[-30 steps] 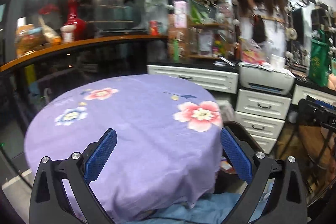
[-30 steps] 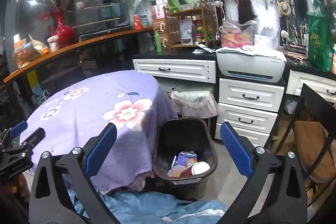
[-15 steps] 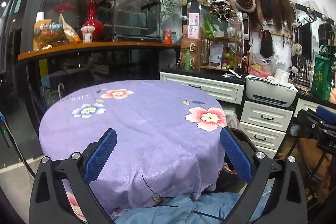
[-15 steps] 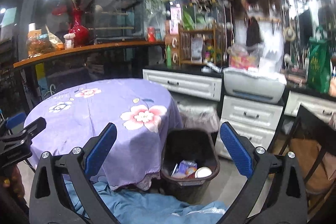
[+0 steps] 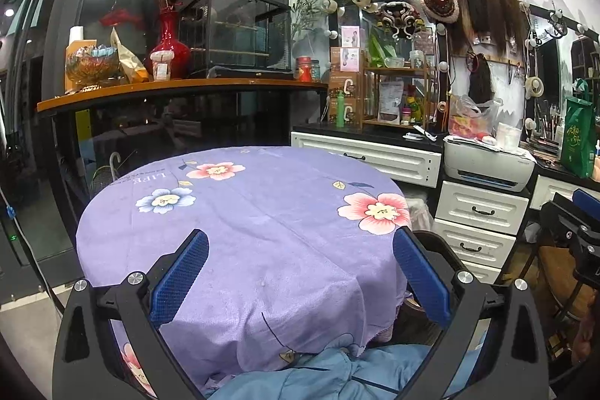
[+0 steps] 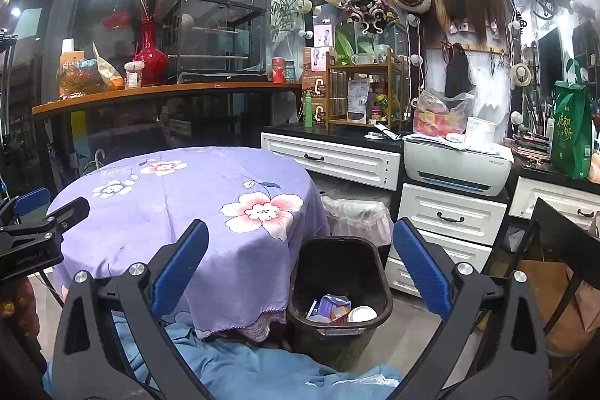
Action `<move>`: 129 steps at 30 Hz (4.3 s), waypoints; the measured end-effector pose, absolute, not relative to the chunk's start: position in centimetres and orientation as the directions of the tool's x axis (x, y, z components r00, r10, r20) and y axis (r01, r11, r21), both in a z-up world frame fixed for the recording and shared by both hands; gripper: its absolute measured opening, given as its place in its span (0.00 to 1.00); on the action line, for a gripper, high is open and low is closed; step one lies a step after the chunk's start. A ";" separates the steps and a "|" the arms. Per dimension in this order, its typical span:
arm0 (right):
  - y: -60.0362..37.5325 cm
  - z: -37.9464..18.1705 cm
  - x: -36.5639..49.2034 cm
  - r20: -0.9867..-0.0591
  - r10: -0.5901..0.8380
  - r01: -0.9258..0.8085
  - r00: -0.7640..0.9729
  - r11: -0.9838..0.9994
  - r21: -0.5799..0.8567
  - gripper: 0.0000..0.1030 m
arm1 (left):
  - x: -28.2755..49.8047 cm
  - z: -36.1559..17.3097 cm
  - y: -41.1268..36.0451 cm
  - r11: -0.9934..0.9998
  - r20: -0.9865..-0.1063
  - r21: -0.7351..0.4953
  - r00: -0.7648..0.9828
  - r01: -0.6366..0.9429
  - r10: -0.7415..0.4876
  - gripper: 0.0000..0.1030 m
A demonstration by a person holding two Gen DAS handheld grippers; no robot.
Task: Collect trash
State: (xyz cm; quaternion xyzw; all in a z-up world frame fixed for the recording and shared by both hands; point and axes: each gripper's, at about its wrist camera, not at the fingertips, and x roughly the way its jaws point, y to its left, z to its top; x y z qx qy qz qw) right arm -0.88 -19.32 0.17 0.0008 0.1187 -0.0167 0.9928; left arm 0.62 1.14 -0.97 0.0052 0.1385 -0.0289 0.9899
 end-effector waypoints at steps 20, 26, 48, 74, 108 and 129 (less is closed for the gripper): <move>-19.6 -0.1 -0.4 -0.251 -0.019 0.023 0.968 1.000 0.012 0.94 | 0.7 -1.1 1.5 0.999 -0.282 0.013 0.958 0.049 -0.044 0.95; -19.6 -0.1 -0.4 -0.251 -0.019 0.022 0.968 1.000 0.011 0.94 | 0.8 -1.2 1.4 0.999 -0.292 0.014 0.955 0.050 -0.044 0.95; -19.7 -0.3 -0.3 -0.255 -0.019 0.023 0.967 1.000 0.014 0.94 | 1.0 -1.3 1.3 0.998 -0.300 0.017 0.953 0.060 -0.052 0.95; -19.5 -0.9 -0.4 -0.260 -0.018 0.024 0.965 1.000 0.019 0.94 | 1.3 -1.9 1.3 0.998 -0.312 0.031 0.949 0.063 -0.050 0.95; -18.7 -1.4 -0.3 -0.269 -0.019 0.027 0.963 0.999 0.025 0.94 | 1.3 -1.9 1.2 0.997 -0.315 0.034 0.948 0.067 -0.053 0.95; -18.6 -1.4 -0.3 -0.270 -0.018 0.026 0.963 0.999 0.027 0.94 | 1.6 -2.3 1.3 0.997 -0.316 0.040 0.947 0.071 -0.055 0.95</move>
